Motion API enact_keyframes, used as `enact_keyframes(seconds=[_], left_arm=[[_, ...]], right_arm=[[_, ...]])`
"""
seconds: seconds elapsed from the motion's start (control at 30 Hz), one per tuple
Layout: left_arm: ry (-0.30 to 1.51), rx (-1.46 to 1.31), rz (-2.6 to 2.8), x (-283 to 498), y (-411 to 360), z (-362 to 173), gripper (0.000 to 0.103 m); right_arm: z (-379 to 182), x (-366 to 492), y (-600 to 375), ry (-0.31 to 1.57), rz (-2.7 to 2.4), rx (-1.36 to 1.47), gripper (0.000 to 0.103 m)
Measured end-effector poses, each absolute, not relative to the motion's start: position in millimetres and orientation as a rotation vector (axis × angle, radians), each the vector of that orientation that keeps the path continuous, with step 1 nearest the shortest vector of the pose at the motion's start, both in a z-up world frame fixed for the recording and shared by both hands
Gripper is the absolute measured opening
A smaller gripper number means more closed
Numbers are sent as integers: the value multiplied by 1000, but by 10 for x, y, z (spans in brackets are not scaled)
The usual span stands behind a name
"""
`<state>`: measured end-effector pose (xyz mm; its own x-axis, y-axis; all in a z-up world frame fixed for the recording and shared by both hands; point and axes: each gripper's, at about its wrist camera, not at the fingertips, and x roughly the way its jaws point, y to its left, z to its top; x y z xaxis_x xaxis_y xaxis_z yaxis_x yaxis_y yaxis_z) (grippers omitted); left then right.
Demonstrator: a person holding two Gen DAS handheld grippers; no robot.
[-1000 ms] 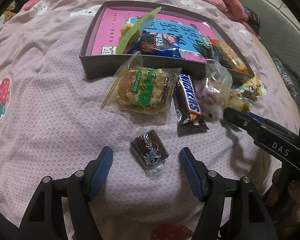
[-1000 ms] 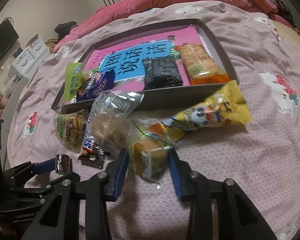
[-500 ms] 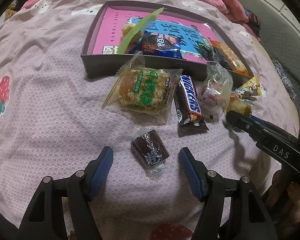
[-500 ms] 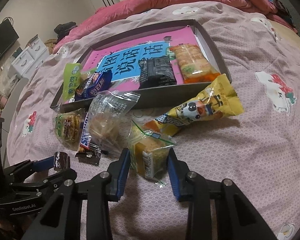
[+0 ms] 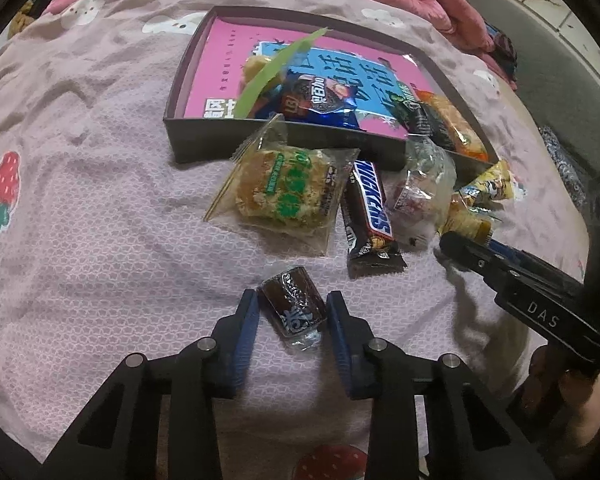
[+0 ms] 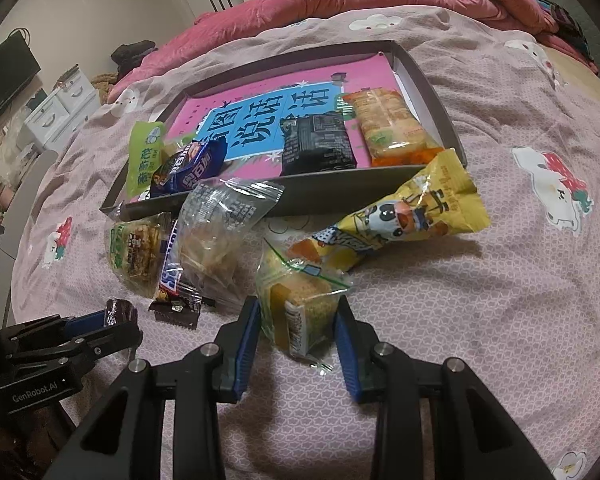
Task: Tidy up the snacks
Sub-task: 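Grasp small brown cake with left gripper while right grasps clear bread pack, then carry brown cake into tray with left gripper while right carries bread pack there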
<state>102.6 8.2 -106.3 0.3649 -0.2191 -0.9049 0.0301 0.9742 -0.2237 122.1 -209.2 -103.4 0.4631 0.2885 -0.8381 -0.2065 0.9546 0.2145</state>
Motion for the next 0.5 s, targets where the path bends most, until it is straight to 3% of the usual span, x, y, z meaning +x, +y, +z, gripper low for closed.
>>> enact_keyframes(seconds=[0.5], left_arm=[[1156, -171, -205, 957, 36, -900, 35]], right_arm=[[-841, 1114, -2166, 1008, 342, 127, 35]])
